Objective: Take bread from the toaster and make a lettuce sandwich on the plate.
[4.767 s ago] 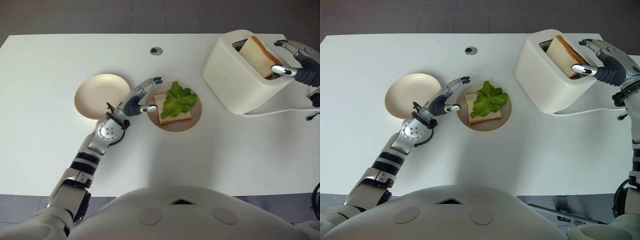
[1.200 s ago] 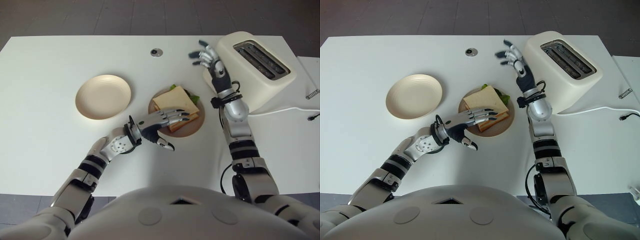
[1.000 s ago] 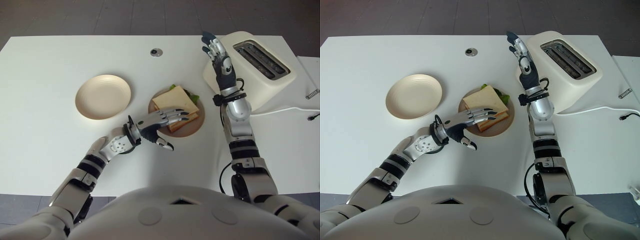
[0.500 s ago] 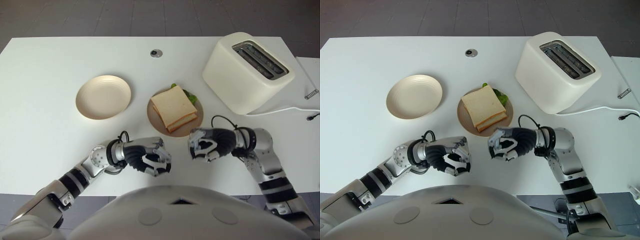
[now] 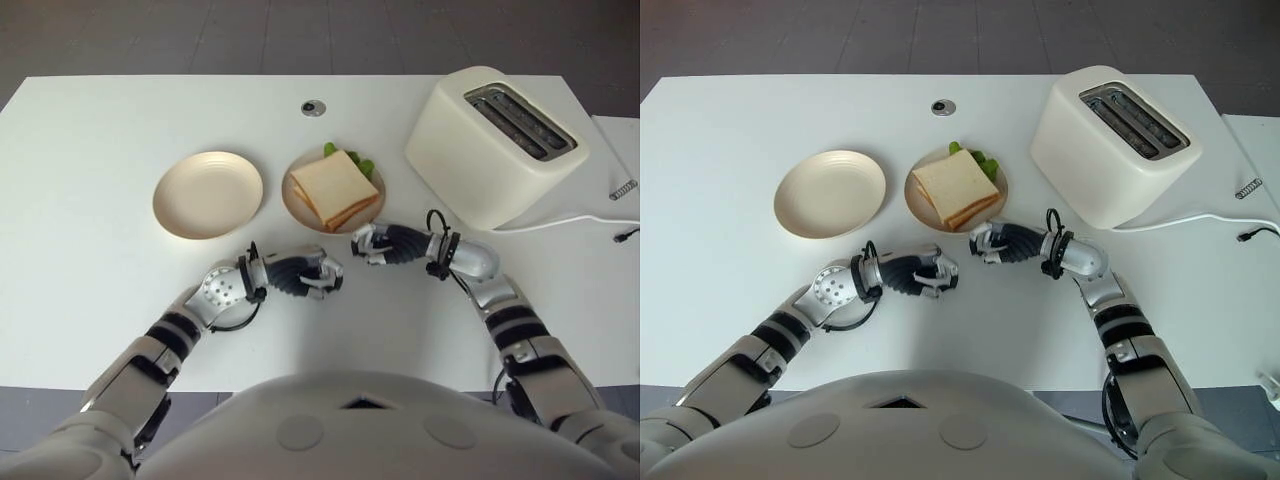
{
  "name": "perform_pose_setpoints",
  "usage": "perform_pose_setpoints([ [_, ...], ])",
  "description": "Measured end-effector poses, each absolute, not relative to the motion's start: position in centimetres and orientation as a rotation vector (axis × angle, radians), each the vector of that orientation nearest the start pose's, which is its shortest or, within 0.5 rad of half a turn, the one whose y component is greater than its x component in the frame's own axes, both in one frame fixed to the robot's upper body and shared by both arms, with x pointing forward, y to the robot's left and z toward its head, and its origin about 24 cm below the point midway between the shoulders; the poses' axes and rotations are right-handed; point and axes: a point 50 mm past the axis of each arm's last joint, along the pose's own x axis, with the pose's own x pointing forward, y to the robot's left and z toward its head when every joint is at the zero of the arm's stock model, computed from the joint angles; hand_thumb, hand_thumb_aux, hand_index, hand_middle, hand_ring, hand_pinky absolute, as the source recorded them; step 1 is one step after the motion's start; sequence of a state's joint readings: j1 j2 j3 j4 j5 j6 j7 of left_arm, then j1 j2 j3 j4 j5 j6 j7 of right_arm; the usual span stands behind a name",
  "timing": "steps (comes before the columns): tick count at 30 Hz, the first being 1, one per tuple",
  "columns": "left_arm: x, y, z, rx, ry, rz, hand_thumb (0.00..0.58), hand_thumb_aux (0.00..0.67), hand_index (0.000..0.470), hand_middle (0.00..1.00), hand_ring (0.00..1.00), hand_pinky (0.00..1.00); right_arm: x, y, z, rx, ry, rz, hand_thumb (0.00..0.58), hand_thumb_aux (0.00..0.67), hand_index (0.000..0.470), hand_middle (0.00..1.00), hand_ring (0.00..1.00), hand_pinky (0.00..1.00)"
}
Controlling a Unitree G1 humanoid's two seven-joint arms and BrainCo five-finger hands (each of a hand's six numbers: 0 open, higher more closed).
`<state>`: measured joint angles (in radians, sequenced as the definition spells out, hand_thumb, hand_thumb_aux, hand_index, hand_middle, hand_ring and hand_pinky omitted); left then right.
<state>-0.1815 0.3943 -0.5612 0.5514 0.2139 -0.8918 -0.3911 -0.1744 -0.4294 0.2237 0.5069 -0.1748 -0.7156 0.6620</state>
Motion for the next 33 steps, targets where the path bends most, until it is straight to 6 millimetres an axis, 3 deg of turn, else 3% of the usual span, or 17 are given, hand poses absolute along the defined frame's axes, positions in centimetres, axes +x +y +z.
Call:
perform_pose_setpoints([
  [3, 22.8, 9.9, -0.5, 0.654, -0.337, -1.015, 0.58, 0.67, 0.47, 1.0, 1.0, 1.0, 25.3, -15.5, 1.1, -0.668, -0.176, 0.893, 0.58, 0.67, 0.47, 1.0, 1.0, 1.0],
  [4, 23.3, 9.9, -0.6, 0.673, -0.341, -0.964, 0.579, 0.638, 0.448, 1.0, 1.0, 1.0, 25.6, -15.1, 1.2, -0.665, -0.201, 0.855, 0.58, 0.67, 0.47, 1.0, 1.0, 1.0],
  [5, 23.7, 9.9, -0.6, 0.683, -0.342, -0.933, 0.55, 0.518, 0.363, 1.0, 1.0, 1.0, 25.9, -14.9, 1.3, -0.668, -0.22, 0.83, 0.58, 0.67, 0.47, 1.0, 1.0, 1.0],
  [6, 24.0, 10.0, -0.6, 0.687, -0.345, -0.898, 0.379, 0.276, 0.194, 0.95, 0.95, 0.95, 26.2, -14.6, 1.5, -0.655, -0.243, 0.789, 0.58, 0.67, 0.47, 1.0, 1.0, 1.0],
  [7, 24.3, 10.0, -0.5, 0.685, -0.348, -0.868, 0.087, 0.053, 0.037, 0.9, 0.9, 0.9, 26.5, -14.4, 1.7, -0.644, -0.263, 0.753, 0.58, 0.67, 0.47, 1.0, 1.0, 1.0],
  [8, 24.6, 10.2, -0.4, 0.676, -0.349, -0.825, 0.0, 0.0, 0.0, 0.76, 0.76, 0.76, 26.8, -14.3, 2.1, -0.626, -0.292, 0.712, 0.58, 0.67, 0.47, 1.0, 1.0, 1.0],
  [10, 25.4, 10.8, 0.1, 0.632, -0.366, -0.722, 0.0, 0.0, 0.0, 0.61, 0.61, 0.61, 27.1, -14.2, 2.6, -0.583, -0.324, 0.652, 0.58, 0.67, 0.47, 0.95, 0.95, 0.95],
  [11, 25.8, 11.3, 0.6, 0.577, -0.378, -0.666, 0.0, 0.0, 0.0, 0.53, 0.53, 0.53, 27.2, -14.2, 2.7, -0.573, -0.333, 0.627, 0.559, 0.544, 0.382, 0.83, 0.83, 0.83],
  [12, 26.0, 11.7, 0.9, 0.542, -0.385, -0.635, 0.0, 0.0, 0.0, 0.41, 0.41, 0.41, 27.3, -14.3, 2.8, -0.568, -0.336, 0.606, 0.349, 0.247, 0.173, 0.56, 0.56, 0.56],
  [13, 26.1, 12.0, 1.3, 0.5, -0.401, -0.608, 0.0, 0.0, 0.0, 0.35, 0.35, 0.35, 27.4, -14.5, 2.8, -0.564, -0.337, 0.575, 0.0, 0.0, 0.0, 0.35, 0.35, 0.35],
  [14, 26.1, 12.3, 1.8, 0.445, -0.426, -0.587, 0.0, 0.0, 0.0, 0.3, 0.3, 0.3, 27.5, -14.8, 3.0, -0.56, -0.342, 0.547, 0.0, 0.0, 0.0, 0.12, 0.12, 0.12],
  [15, 26.0, 12.3, 2.3, 0.393, -0.456, -0.577, 0.0, 0.0, 0.0, 0.28, 0.28, 0.28, 27.6, -15.0, 3.1, -0.555, -0.347, 0.523, 0.0, 0.0, 0.0, 0.02, 0.02, 0.02],
  [20, 24.6, 12.6, 3.9, 0.107, -0.57, -0.526, 0.0, 0.0, 0.0, 0.15, 0.15, 0.15, 27.6, -15.7, 5.3, -0.375, -0.503, 0.342, 0.0, 0.0, 0.0, 0.0, 0.0, 0.0],
  [23, 24.0, 12.2, 4.3, -0.025, -0.607, -0.518, 0.0, 0.0, 0.0, 0.0, 0.0, 0.0, 27.2, -16.1, 5.9, -0.226, -0.558, 0.215, 0.0, 0.0, 0.0, 0.0, 0.0, 0.0],
  [28, 24.5, 12.2, 4.7, -0.176, -0.63, -0.417, 0.0, 0.0, 0.0, 0.0, 0.0, 0.0, 26.6, -14.5, 4.8, -0.096, -0.533, 0.18, 0.0, 0.0, 0.0, 0.0, 0.0, 0.0],
  [33, 25.1, 12.3, 4.6, -0.217, -0.634, -0.343, 0.0, 0.0, 0.0, 0.0, 0.0, 0.0, 25.7, -13.4, 4.4, 0.007, -0.55, 0.198, 0.0, 0.0, 0.0, 0.0, 0.0, 0.0],
])
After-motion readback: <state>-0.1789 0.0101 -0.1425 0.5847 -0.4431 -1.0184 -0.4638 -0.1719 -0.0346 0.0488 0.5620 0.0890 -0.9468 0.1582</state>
